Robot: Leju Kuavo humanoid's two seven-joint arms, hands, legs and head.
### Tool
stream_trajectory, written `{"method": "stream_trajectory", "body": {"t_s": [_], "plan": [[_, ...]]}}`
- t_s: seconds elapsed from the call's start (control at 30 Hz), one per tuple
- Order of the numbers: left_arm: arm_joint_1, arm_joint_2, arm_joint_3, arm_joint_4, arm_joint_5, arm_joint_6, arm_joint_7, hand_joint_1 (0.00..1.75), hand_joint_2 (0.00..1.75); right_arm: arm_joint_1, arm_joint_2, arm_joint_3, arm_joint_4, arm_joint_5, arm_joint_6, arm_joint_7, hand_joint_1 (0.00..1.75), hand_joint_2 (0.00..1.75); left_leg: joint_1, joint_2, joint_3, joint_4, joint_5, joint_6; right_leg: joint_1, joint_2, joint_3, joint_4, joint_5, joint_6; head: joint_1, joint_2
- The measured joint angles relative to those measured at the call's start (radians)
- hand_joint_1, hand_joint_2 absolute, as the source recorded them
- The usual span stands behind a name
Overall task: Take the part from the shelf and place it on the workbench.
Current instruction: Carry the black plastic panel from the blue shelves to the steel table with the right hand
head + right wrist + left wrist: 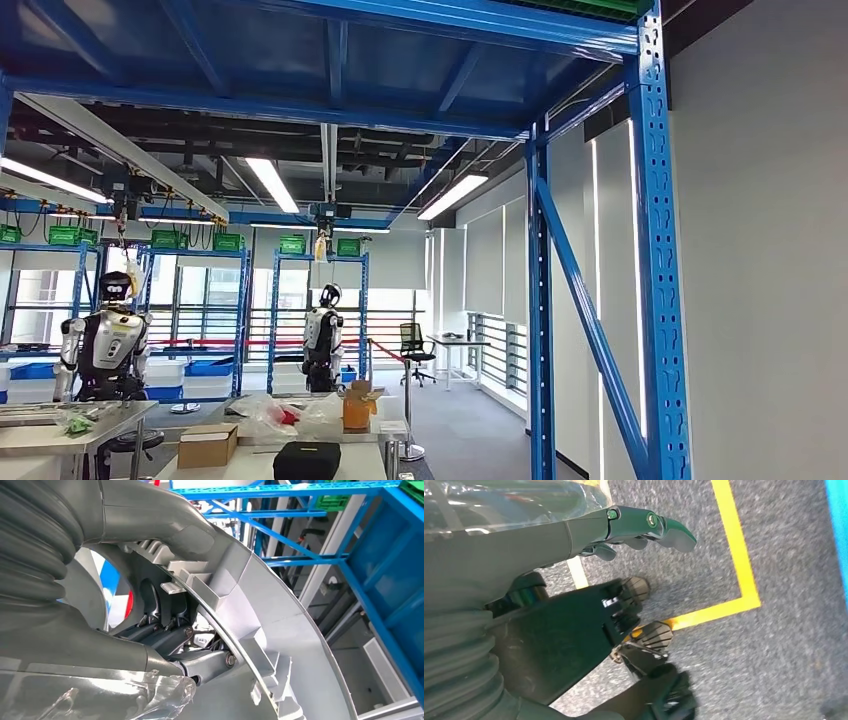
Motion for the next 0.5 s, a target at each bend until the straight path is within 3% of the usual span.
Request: {"method": "stream_trajectory", "body": {"t_s": [0.03,0.07,0.1,0.17,0.23,0.37,0.43,0.5], "plan": [[0.001,0.0,0.0,0.0,0.0,0.0,0.0,0.0,1.75,0.003,0.0,0.0,0.0,0.0,-0.001,0.0,1.75,1.75,0.0,0.001,-0.007,0.003,0.003,0.0,0.0,0.0,-0.017,0.053,-0.023,0.003,-0.001,0.0],[0.003,-0.001,0.0,0.0,0.001,0.0,0.0,0.0,1.75,0.005,-0.001,-0.001,0.0,0.0,-0.001,0.0,1.75,1.75,-0.001,0.001,-0.014,0.006,0.006,0.0,0.0,0.0,-0.019,0.077,-0.028,0.004,-0.002,0.0],[0.004,-0.001,0.0,0.0,0.001,0.0,0.0,0.0,1.75,0.007,-0.001,-0.001,0.0,0.0,-0.002,0.0,1.75,1.75,-0.001,0.001,-0.02,0.01,0.008,0.0,0.0,0.0,-0.003,0.062,-0.015,0.005,-0.003,0.0],[0.004,-0.001,0.0,0.0,0.002,0.0,0.0,0.0,1.75,0.007,-0.002,-0.003,0.0,0.0,-0.003,0.0,1.75,1.75,-0.001,0.001,-0.03,0.019,0.011,-0.003,0.0,-0.001,0.074,-0.06,0.037,0.001,-0.005,0.0],[0.003,-0.002,0.0,0.0,0.002,0.0,0.0,0.0,1.75,0.007,-0.002,-0.004,0.0,0.0,-0.003,0.0,1.75,1.75,-0.005,0.001,-0.038,0.029,0.013,-0.012,0.002,0.0,0.131,-0.166,0.065,-0.011,-0.005,0.0],[0.004,-0.001,0.0,0.0,0.003,0.001,0.0,0.0,1.75,0.007,-0.003,-0.005,-0.001,-0.001,-0.005,-0.001,1.75,1.75,-0.006,0.0,-0.05,0.038,0.017,-0.034,0.004,0.001,0.13,-0.189,0.078,-0.038,-0.002,0.0],[0.005,0.0,0.0,0.0,0.004,0.001,0.0,0.0,1.75,0.007,-0.003,-0.006,-0.001,-0.001,-0.006,-0.002,1.75,1.75,-0.002,-0.002,-0.067,0.087,-0.028,-0.046,-0.001,-0.002,0.124,-0.193,0.089,-0.05,0.001,0.0],[0.006,0.0,-0.001,0.0,0.004,0.001,0.0,0.0,1.75,0.008,-0.003,-0.006,-0.001,-0.001,-0.006,-0.002,1.75,1.75,0.004,-0.003,-0.106,0.206,-0.107,-0.058,-0.001,-0.003,0.114,-0.192,0.097,-0.056,0.005,0.0]]}}
